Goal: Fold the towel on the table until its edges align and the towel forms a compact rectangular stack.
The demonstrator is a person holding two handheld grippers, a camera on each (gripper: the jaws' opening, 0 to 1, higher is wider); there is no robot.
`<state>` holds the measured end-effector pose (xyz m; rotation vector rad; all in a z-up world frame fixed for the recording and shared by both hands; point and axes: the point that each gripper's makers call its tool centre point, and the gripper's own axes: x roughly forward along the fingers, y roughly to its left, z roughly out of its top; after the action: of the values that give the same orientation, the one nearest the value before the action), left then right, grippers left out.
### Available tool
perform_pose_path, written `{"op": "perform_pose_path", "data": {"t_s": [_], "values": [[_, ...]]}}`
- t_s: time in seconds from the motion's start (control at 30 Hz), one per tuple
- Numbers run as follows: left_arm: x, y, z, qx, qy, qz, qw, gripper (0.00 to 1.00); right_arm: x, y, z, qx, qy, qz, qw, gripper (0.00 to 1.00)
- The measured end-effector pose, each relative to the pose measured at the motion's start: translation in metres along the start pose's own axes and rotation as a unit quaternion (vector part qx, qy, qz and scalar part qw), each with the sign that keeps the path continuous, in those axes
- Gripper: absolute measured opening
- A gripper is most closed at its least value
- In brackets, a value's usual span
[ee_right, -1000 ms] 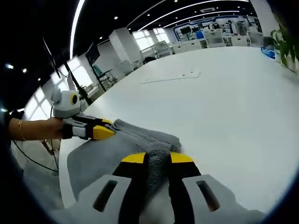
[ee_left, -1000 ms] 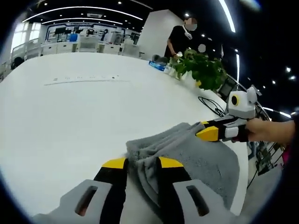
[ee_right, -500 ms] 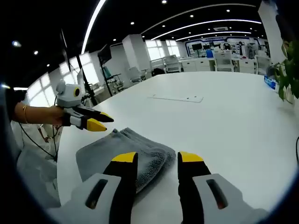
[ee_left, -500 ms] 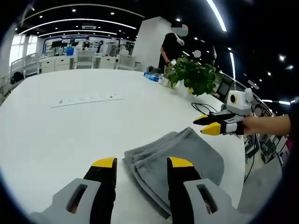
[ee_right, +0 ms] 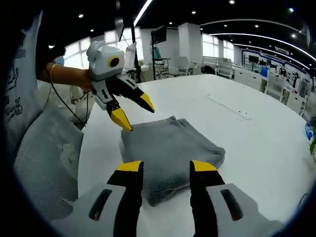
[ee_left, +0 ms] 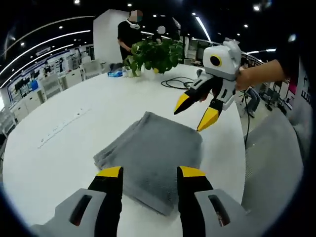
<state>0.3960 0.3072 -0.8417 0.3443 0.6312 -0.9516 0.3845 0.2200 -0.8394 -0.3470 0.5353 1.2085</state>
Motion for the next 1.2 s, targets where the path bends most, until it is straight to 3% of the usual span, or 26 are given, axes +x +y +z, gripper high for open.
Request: {"op": "perform_pose_path", "data": {"t_s": [0.1, 0.23, 0.4, 0.6, 0.7, 0.83, 0.9, 1.07, 1.2], "values": [[0.006, -0.017, -0.014, 0.015, 0.024, -0.024, 0.9993, 0.45, 0.003, 0.014, -0.004, -0.013, 0.009, 0.013, 0.9998, 0.39], [0.011, -0.027, -0.028, 0.020, 0.041, -0.027, 0.9986, 0.43, 0.008, 0.021, -0.019, -0.028, 0.031, 0.020, 0.9989, 0.39], [0.019, -0.021, -0.039, -0.005, 0.022, -0.014, 0.9996, 0.38, 0.015, 0.020, -0.033, -0.030, 0.037, 0.016, 0.9987, 0.37], [0.026, -0.020, -0.047, 0.054, 0.037, -0.010, 0.9978, 0.35, 0.025, 0.018, -0.044, -0.077, 0.058, 0.018, 0.9952, 0.34], [0.028, -0.019, -0.052, 0.121, 0.054, -0.006, 0.9911, 0.35, 0.028, 0.015, -0.047, -0.091, 0.061, 0.014, 0.9938, 0.32], [0.030, -0.020, -0.057, 0.163, 0.063, 0.000, 0.9847, 0.34, 0.029, 0.008, -0.049, -0.090, 0.055, 0.008, 0.9943, 0.26], [0.030, -0.016, -0.056, 0.159, 0.060, 0.006, 0.9854, 0.30, 0.029, 0.007, -0.048, -0.072, 0.048, 0.010, 0.9962, 0.25], [0.032, -0.008, -0.054, 0.074, 0.040, -0.012, 0.9964, 0.24, 0.030, 0.005, -0.049, -0.059, 0.039, 0.009, 0.9975, 0.22], [0.035, -0.002, -0.052, 0.070, 0.038, -0.012, 0.9967, 0.22, 0.034, 0.000, -0.047, -0.039, 0.038, 0.005, 0.9985, 0.20]]}}
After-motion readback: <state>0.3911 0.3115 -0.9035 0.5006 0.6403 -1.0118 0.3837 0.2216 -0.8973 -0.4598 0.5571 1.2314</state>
